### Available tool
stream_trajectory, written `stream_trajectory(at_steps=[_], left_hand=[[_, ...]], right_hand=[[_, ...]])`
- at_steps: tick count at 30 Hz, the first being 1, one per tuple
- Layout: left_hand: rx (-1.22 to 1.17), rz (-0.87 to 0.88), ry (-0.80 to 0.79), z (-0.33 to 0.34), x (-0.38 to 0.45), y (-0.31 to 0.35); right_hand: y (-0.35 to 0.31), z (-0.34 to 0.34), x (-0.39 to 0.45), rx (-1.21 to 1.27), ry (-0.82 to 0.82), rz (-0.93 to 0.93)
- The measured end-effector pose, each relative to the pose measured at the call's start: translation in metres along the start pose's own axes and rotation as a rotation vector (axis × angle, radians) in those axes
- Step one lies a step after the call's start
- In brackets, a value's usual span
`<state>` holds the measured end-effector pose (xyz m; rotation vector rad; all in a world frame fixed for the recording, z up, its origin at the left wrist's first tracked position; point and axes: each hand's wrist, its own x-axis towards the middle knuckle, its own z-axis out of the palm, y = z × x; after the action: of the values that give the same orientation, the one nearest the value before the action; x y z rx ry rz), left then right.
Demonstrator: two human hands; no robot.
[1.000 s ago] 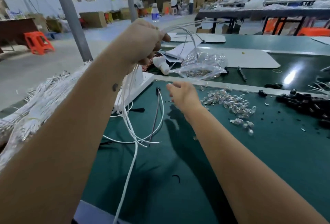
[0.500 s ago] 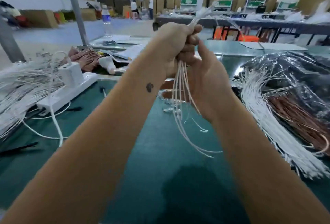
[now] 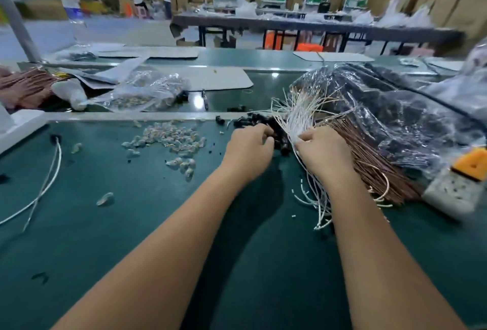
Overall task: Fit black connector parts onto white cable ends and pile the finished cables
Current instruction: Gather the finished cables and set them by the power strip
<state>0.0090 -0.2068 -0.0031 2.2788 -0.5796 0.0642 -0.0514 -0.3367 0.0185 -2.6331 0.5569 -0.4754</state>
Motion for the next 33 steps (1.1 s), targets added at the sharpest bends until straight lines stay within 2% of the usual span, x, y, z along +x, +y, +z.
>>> stream_trajectory(at_steps=[4, 7, 10, 13, 16, 18, 21, 23, 25, 27, 29, 31, 33], left_hand=[[-0.146, 0.124, 0.210, 0.003, -0.001, -0.016], [-0.286, 0.099, 0.237, 0.001, -0.003, -0.017], [-0.444, 0.044, 0.236, -0.001, -0.006, -0.017], [-0.566, 0.012, 0.283, -0.007, -0.007, -0.016], [-0.596, -0.015, 0.290, -0.013, -0.010, -0.017], [-0.556, -0.012, 0.281, -0.017, -0.015, -0.021], [-0.377, 0.036, 0.281, -0.024, -0.024, -0.031], [-0.246, 0.054, 0.332, -0.030, -0.027, -0.039], [-0.093, 0.026, 0.396, -0.036, -0.026, -0.046], [0.099, 0.008, 0.353, -0.036, -0.023, -0.049], [0.248, 0.006, 0.289, -0.034, -0.020, -0.050], [0.339, 0.057, 0.271, -0.030, -0.017, -0.046], [0.406, 0.114, 0.221, -0.024, -0.014, -0.042]], right_hand=[[-0.013, -0.003, 0.012, 0.068, 0.162, 0.001], [-0.023, 0.001, 0.014, 0.132, 0.310, 0.040], [-0.032, 0.009, 0.009, 0.141, 0.560, 0.020], [-0.038, 0.012, 0.003, 0.182, 0.755, -0.098], [-0.043, 0.015, -0.004, 0.139, 0.865, -0.315], [-0.049, 0.021, -0.009, 0.158, 0.801, -0.376], [-0.063, 0.037, -0.017, 0.321, 0.538, -0.356], [-0.069, 0.043, -0.019, 0.533, 0.409, -0.338], [-0.071, 0.040, -0.017, 0.814, 0.390, -0.278], [-0.067, 0.033, -0.014, 1.139, 0.366, -0.164], [-0.060, 0.028, -0.010, 1.324, 0.326, -0.066], [-0.054, 0.028, -0.006, 1.323, 0.267, -0.009], [-0.051, 0.032, -0.001, 1.154, 0.206, -0.021]])
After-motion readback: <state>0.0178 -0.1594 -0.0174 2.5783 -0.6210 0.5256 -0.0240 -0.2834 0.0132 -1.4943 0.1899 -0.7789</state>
